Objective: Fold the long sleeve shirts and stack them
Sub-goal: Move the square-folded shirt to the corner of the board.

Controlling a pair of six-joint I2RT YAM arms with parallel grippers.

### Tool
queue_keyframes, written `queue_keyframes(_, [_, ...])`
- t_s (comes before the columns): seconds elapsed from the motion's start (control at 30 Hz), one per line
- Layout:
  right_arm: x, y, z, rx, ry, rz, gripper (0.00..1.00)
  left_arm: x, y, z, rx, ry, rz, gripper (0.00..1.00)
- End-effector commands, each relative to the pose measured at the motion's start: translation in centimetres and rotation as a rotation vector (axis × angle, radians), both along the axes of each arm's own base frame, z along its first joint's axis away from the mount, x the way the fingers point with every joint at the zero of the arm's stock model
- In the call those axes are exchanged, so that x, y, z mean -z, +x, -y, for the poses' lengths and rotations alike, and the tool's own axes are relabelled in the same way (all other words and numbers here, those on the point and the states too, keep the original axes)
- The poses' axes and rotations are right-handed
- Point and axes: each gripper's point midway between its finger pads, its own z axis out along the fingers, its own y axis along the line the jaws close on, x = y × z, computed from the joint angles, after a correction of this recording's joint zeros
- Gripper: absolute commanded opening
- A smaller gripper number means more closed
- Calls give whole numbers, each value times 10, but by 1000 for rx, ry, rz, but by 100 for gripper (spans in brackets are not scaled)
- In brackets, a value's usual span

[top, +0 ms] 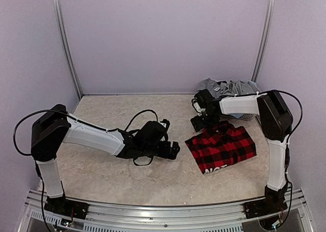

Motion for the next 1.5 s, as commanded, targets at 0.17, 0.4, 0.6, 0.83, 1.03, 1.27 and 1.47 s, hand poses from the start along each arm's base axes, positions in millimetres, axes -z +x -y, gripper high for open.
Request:
queue_keyframes(0.17, [19, -23, 22, 14, -139, -122, 81, -14, -1, -10, -15, 6, 42, 99])
queue_keyframes(0.4, [29, -55, 53, 60, -189, -176, 80, -15, 0, -14, -19, 20, 54, 99])
queue_keyframes(0.6, [29, -83, 87, 126, -230, -187, 80, -16, 1, -16, -21, 24, 58, 99])
queue_keyframes(0.83, [17, -98, 146, 274, -274, -175, 80, -16, -1, -14, -18, 22, 55, 99])
queue_keyframes(1.03, [-22, -90, 141, 296, -199, -70, 82, -18, 1, -21, -40, 30, 69, 99])
queue_keyframes(1.27, [-48, -90, 86, 134, -49, 47, 85, -21, 5, -27, -57, 41, 83, 99])
queue_keyframes(1.47, [-35, -113, 26, -21, -28, 27, 85, -26, 9, -38, -95, 49, 101, 99])
